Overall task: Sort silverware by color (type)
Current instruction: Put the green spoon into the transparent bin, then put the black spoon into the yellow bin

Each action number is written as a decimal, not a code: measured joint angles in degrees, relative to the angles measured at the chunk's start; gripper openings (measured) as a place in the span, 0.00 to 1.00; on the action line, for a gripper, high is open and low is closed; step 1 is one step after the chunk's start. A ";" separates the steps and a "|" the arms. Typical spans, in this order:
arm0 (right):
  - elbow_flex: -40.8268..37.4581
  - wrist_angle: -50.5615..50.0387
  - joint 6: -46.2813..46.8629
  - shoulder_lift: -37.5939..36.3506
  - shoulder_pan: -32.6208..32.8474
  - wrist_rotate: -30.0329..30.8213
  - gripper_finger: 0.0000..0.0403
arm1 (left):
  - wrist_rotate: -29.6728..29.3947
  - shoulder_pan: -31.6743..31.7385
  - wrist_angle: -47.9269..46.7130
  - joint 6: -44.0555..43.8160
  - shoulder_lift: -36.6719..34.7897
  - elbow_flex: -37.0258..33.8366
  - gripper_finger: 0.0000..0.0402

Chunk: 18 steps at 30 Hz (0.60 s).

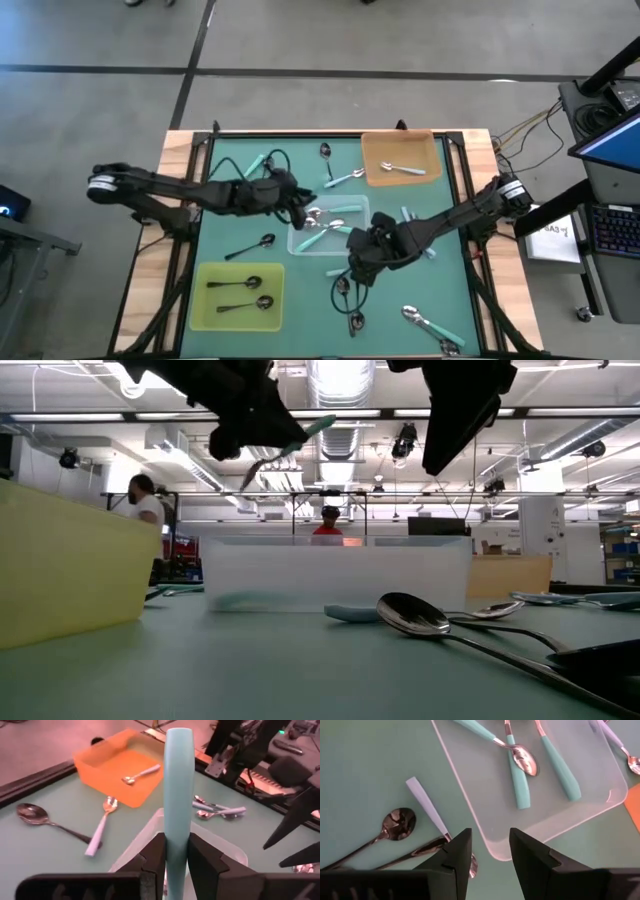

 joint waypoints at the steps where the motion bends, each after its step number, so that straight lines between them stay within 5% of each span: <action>1: 0.02 0.03 0.00 -0.02 0.09 -0.02 0.31 | 0.01 -0.05 0.65 -0.01 0.96 0.00 0.13; 11: 0.02 0.01 0.94 -0.07 1.60 0.06 0.31 | 8.42 -0.03 0.84 -0.14 7.97 0.02 0.21; 18: 0.02 -0.03 0.98 -0.07 2.39 0.03 0.31 | 8.64 0.19 -9.81 6.82 5.84 4.84 0.30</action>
